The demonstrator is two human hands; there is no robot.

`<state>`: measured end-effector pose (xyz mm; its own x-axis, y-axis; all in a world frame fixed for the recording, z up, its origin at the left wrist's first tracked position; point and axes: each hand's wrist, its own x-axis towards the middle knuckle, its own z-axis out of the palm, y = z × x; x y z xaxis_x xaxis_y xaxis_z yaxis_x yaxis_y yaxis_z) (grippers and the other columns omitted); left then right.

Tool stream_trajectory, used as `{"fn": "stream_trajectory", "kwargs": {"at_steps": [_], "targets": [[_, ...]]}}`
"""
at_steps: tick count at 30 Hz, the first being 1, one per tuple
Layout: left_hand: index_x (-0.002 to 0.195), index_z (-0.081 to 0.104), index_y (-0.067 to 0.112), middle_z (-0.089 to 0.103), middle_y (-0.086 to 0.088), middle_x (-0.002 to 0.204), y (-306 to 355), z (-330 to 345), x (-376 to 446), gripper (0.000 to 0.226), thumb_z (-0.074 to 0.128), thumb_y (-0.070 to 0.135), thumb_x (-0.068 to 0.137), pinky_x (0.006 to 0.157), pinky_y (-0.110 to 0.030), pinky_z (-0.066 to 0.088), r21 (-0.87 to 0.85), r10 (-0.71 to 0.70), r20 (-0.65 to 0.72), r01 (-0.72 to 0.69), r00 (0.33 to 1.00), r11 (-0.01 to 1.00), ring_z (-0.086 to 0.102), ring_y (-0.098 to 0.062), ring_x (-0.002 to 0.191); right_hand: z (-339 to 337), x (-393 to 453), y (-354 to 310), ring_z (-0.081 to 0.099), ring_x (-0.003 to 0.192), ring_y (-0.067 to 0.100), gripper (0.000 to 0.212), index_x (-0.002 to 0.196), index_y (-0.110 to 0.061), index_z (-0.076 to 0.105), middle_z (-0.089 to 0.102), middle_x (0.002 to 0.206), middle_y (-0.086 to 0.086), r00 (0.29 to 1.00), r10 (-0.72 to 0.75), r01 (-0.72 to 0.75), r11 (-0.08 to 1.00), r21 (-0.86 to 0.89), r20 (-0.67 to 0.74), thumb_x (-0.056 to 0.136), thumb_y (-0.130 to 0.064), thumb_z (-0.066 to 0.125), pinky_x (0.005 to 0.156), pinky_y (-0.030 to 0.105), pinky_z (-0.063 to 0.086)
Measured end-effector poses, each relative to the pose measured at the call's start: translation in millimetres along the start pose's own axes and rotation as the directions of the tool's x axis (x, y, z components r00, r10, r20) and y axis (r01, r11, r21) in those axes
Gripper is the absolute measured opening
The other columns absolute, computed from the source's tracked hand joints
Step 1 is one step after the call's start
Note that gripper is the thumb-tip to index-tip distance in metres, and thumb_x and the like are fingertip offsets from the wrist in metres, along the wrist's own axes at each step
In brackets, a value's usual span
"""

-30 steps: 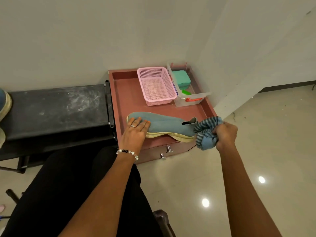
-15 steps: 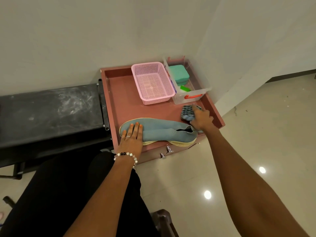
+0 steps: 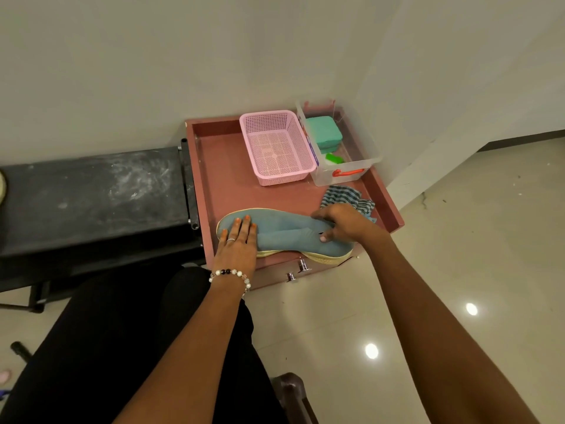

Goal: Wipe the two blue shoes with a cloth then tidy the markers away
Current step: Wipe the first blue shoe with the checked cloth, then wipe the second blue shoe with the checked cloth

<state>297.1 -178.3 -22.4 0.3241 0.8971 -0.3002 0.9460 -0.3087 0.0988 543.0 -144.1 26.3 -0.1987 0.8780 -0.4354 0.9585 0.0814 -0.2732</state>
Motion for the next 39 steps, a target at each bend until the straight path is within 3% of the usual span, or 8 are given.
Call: {"fn": "stream_trajectory", "kwargs": {"at_steps": [5,10,15,18,23,26,31,39], "targets": [[0.153,-0.003,0.011,-0.010,-0.006,0.160,-1,-3,-1,0.060,0.026,0.004,0.100,0.120,-0.041,0.000,-0.010,0.008,0.017,-0.008,1.000,1.000,-0.008,-0.024,0.147,-7,-1,0,0.056,0.113,0.025,0.041,0.124,-0.011,0.061,0.063,0.122,0.007,1.000,-0.021,0.020,0.994,-0.107,-0.006,0.084,-0.018,0.067,0.098,0.032,0.042],[0.152,0.008,0.010,0.009,-0.010,0.160,4,-10,-6,0.063,0.033,0.002,0.096,0.119,-0.041,0.012,-0.034,0.054,-0.014,-0.055,0.998,0.998,0.008,-0.028,0.147,6,-3,-22,0.062,0.089,0.036,0.023,0.105,-0.006,0.061,0.064,0.095,0.018,0.991,-0.129,0.106,0.892,-0.440,-0.022,0.088,-0.012,0.047,0.067,0.036,0.045],[0.146,0.034,0.012,0.044,-0.011,0.144,19,-24,-33,0.051,0.041,0.007,0.095,0.104,-0.035,0.037,-0.284,0.006,-0.181,-0.059,0.983,0.957,0.045,-0.027,0.129,8,-19,-17,0.060,0.083,0.035,0.023,0.101,-0.006,0.065,0.067,0.091,0.018,0.958,-0.029,-0.057,0.955,-0.291,-0.286,0.086,-0.014,0.049,0.071,0.042,0.050],[0.146,0.035,0.010,0.065,-0.017,0.110,37,-33,-56,0.051,0.047,0.026,0.099,0.084,-0.035,0.046,-0.617,-0.208,-0.178,0.055,0.962,0.785,0.060,-0.032,0.103,13,-39,-29,0.060,0.078,0.036,0.021,0.088,-0.005,0.068,0.068,0.083,0.018,0.908,0.077,-0.104,0.994,-0.044,-0.411,0.082,-0.013,0.050,0.068,0.040,0.049],[0.140,0.034,0.000,0.061,-0.012,0.117,63,-43,-82,0.084,0.065,0.054,0.082,0.087,-0.030,0.042,-0.890,-0.368,0.248,0.361,0.896,0.278,0.056,-0.031,0.111,16,-87,-68,0.058,0.072,0.035,0.015,0.076,-0.001,0.066,0.066,0.073,0.018,0.851,0.223,-0.146,0.970,0.193,-0.475,0.080,-0.011,0.055,0.060,0.036,0.042],[0.102,0.060,0.005,0.066,-0.009,0.100,69,-58,-96,0.045,0.072,0.044,0.080,0.080,-0.033,0.049,-0.929,-0.401,0.270,0.347,0.875,0.133,0.062,-0.029,0.097,18,-112,-94,0.056,0.067,0.034,0.014,0.070,-0.001,0.064,0.064,0.068,0.016,0.799,0.281,-0.118,0.940,0.320,-0.531,0.080,-0.009,0.058,0.058,0.032,0.038],[0.083,0.053,0.003,0.056,-0.007,0.077,39,-90,-120,0.008,0.056,0.011,0.085,0.061,-0.030,0.045,-0.950,-0.473,0.199,0.288,0.858,0.122,0.056,-0.027,0.078,10,-131,-142,0.048,0.060,0.026,0.019,0.062,-0.014,0.052,0.052,0.057,0.005,0.756,0.337,-0.049,0.885,0.464,-0.562,0.079,-0.012,0.061,0.056,0.028,0.030],[0.091,0.064,-0.003,0.065,-0.013,0.083,-77,-107,-145,0.019,0.046,0.003,0.089,0.065,-0.030,0.044,-0.934,-0.523,0.045,0.221,0.851,0.280,0.058,-0.025,0.077,1,-80,-241,0.057,0.073,0.035,0.023,0.084,0.001,0.064,0.063,0.078,0.017,0.883,0.134,0.050,0.926,0.373,-0.450,0.089,-0.020,0.057,0.057,0.028,0.030]]}}
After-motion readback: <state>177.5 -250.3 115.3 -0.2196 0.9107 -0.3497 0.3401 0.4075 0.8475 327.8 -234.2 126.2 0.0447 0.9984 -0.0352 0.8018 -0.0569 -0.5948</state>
